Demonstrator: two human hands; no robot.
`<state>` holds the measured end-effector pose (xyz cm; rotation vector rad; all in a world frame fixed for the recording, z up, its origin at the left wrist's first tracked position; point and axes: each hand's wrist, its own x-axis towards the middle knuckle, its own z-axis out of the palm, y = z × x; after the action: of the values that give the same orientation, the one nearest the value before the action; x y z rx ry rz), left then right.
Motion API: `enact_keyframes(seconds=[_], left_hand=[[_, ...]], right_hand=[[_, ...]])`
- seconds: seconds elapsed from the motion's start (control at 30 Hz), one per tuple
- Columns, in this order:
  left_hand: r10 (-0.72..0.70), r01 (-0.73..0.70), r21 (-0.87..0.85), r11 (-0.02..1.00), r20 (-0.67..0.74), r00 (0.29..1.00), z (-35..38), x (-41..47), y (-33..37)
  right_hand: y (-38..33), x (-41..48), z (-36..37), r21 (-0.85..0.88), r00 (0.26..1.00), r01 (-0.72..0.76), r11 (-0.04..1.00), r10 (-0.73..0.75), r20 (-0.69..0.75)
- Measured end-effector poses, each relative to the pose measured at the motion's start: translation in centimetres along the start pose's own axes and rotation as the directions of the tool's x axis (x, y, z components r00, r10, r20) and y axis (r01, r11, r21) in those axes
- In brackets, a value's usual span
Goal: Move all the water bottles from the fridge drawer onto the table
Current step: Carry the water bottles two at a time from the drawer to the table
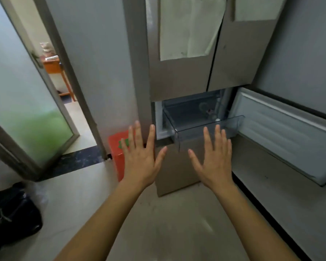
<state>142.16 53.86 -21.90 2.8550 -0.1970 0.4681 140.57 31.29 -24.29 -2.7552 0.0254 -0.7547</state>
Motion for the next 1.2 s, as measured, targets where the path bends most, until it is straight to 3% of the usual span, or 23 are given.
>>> enact_keyframes(seconds=[0.17, 0.4, 0.53, 0.8, 0.93, 1.07, 1.2], left_hand=[[0.166, -0.15, -0.123, 0.981, 0.131, 0.977, 5.1, 7.5, 7.0], [0.292, -0.27, -0.123, 0.955, 0.231, 0.928, 12.4, 13.4, 14.7], [0.214, -0.202, -0.073, 0.977, 0.272, 0.938, 16.0, 17.7, 16.7], [-0.089, 0.093, 0.01, 0.996, 0.404, 0.91, 20.7, 23.8, 17.6], [-0.234, 0.269, 0.017, 0.963, 0.549, 0.802, 23.7, 25.3, 16.7], [-0.309, 0.41, 0.006, 0.912, 0.668, 0.677, 26.4, 28.6, 14.9], [-0.338, 0.425, 0.076, 0.902, 0.734, 0.588, 29.0, 31.5, 13.0]], right_hand=[[9.1, 2.6, -1.4, -0.086, 0.967, -0.253, 0.964, 0.249, -0.049], [18.9, 6.8, 1.1, -0.12, 0.933, -0.36, 0.925, 0.358, -0.039], [22.9, 11.7, 4.6, -0.096, 0.951, -0.297, 0.95, 0.303, 0.06], [28.9, 23.0, 10.4, -0.042, 0.937, -0.072, 0.997, 0.082, 0.339], [30.0, 26.8, 14.1, -0.056, 0.862, -0.013, 0.998, 0.04, 0.505], [31.0, 30.3, 18.2, -0.021, 0.703, -0.008, 1.0, 0.02, 0.711], [32.1, 33.2, 22.2, -0.048, 0.573, -0.1, 0.994, 0.097, 0.814]])
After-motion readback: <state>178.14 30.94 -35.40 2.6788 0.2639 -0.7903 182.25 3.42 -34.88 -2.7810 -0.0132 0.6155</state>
